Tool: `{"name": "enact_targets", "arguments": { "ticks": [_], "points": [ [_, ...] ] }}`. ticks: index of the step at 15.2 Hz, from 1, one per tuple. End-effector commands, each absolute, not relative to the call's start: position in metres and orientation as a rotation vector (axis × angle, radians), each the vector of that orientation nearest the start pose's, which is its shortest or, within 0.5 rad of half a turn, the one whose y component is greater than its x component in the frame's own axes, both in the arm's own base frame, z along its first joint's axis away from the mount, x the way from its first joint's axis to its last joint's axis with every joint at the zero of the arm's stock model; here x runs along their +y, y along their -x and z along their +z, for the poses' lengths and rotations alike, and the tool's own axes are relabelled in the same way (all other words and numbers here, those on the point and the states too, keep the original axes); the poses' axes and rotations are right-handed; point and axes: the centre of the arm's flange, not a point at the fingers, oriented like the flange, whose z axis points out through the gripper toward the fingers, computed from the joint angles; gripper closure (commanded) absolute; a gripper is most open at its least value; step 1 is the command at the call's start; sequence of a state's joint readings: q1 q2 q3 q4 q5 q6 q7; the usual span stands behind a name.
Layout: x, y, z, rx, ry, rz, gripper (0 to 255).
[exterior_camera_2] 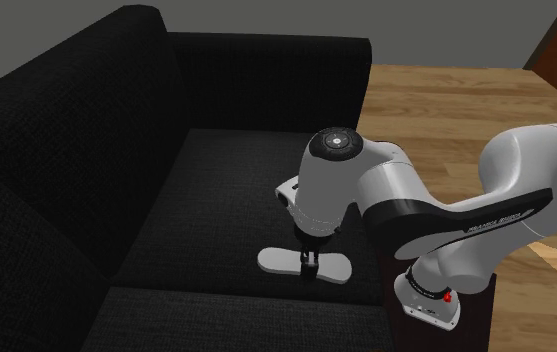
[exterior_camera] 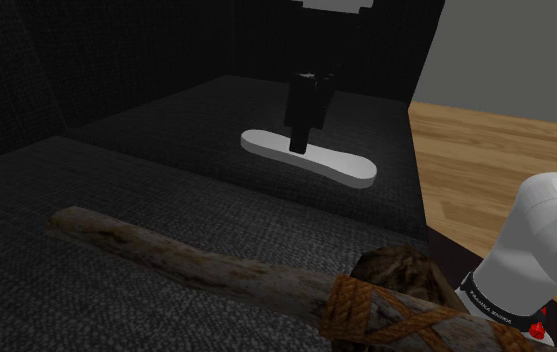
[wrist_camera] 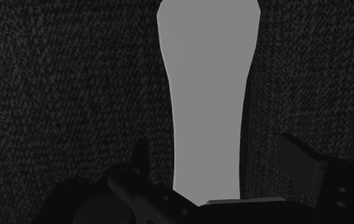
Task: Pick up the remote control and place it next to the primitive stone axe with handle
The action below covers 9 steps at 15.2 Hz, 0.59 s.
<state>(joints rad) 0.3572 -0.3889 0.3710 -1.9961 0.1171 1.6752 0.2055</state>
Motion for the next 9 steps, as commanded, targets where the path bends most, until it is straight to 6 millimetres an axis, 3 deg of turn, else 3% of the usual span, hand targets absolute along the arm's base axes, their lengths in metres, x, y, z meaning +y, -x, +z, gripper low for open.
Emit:
{"name": "enact_targets", "arguments": {
  "ticks": [1,5,9],
  "points": [
    [0.326,-0.308,0.61,-0.763,3.046,-0.077,0],
    [0.325,-0.305,0.66,-0.763,3.046,-0.077,0],
    [0.325,-0.305,0.66,-0.763,3.046,-0.077,0]
  ]
}}
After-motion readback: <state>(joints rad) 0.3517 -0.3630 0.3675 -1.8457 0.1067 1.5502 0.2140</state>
